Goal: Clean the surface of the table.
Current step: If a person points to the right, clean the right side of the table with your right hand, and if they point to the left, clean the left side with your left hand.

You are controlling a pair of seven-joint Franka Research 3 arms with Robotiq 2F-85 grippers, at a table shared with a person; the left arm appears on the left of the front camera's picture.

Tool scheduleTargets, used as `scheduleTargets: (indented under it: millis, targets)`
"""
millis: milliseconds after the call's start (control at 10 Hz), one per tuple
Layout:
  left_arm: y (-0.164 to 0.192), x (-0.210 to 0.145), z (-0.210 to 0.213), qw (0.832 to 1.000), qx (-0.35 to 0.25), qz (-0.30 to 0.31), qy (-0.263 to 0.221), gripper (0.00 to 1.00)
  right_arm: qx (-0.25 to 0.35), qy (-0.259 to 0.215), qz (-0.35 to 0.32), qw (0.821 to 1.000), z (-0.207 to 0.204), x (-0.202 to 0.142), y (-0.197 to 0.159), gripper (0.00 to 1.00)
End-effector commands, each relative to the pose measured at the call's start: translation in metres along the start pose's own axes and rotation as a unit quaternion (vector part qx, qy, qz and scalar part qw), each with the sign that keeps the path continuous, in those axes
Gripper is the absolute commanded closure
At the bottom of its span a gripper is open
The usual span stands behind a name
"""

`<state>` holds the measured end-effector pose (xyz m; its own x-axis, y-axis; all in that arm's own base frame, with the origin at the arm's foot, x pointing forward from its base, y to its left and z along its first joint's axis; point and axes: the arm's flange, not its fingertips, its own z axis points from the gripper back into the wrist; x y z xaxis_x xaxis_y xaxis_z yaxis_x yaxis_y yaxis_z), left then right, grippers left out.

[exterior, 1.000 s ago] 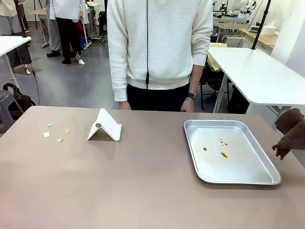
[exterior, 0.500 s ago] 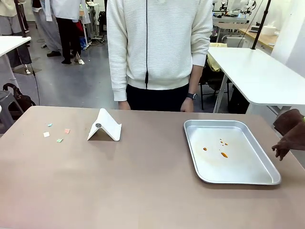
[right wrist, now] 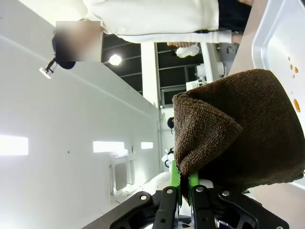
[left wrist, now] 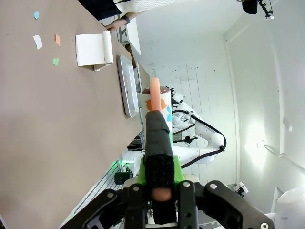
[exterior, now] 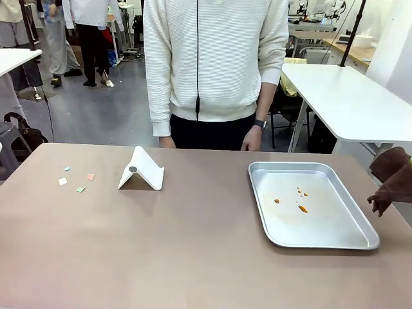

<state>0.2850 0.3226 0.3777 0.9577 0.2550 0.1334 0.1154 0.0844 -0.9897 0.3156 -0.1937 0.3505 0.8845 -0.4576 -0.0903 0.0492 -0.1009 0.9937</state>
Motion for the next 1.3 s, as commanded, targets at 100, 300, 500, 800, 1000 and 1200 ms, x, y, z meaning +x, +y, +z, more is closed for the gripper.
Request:
scheduleTargets:
  millis: [100, 300, 500, 800, 1000, 1200]
  targets:
    - [-0.0043, -0.0037, 0.0007, 1.000, -0.005, -0.008, 0.005, 1.00, 0.000, 0.001, -0.008, 1.000, -0.0010, -0.0033, 0.0075, 1.00]
    - [-0.0043, -0.0037, 0.0007, 1.000, -0.005, -0.008, 0.005, 1.00, 0.000, 0.001, -0.008, 1.000, -0.0010, -0.0033, 0.0075, 1.00]
    - [-0.0043, -0.0037, 0.0007, 1.000, -0.005, -0.008, 0.005, 1.00, 0.000, 0.001, -0.008, 1.000, -0.0010, -0.0033, 0.0075, 1.00]
    - [-0.0043, -0.0037, 0.0007, 1.000, -0.005, -0.008, 0.005, 1.00, 0.000, 0.001, -0.008, 1.000, -0.0010, -0.0033, 0.0075, 1.00]
    - [-0.0043, -0.0037, 0.0007, 1.000, -0.005, -0.008, 0.005, 1.00, 0.000, 0.001, -0.008, 1.000, -0.0010, -0.0033, 0.0075, 1.00]
    - [-0.0043, -0.0037, 0.0007, 1.000, -0.005, -0.008, 0.005, 1.00, 0.000, 0.001, -0.008, 1.000, -0.0010, -0.0033, 0.0075, 1.00]
